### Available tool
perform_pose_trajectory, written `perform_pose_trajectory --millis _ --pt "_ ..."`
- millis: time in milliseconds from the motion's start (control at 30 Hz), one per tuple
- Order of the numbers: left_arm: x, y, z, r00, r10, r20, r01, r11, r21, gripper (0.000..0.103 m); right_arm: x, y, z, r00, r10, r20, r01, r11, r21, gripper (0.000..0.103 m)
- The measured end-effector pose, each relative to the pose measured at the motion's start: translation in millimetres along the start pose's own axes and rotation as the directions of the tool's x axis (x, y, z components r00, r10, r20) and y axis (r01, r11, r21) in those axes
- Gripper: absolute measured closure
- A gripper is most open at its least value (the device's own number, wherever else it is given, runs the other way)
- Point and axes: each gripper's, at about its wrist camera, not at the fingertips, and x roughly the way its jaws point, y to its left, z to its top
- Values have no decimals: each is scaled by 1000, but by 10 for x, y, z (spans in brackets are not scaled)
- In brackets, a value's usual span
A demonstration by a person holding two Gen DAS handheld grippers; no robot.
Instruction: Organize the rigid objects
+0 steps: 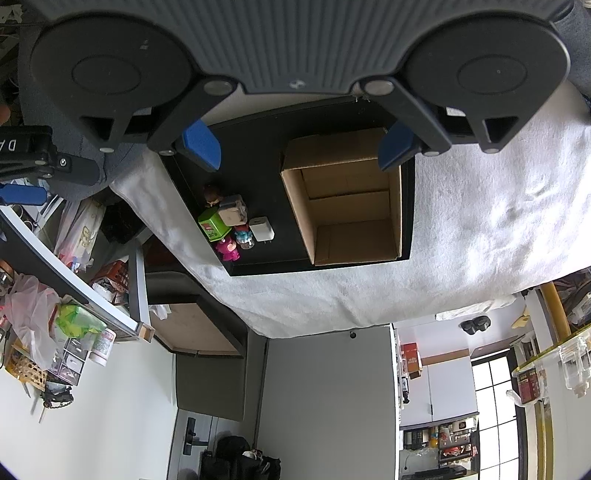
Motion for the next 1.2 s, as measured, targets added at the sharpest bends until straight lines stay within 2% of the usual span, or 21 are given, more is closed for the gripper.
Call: perform_pose_trajectory --millis 1200 --pt "-46 -17 22 1000 -3 -10 3 1000 10 12 -24 6 -13 1000 -8 -2 8 1000 11 0"
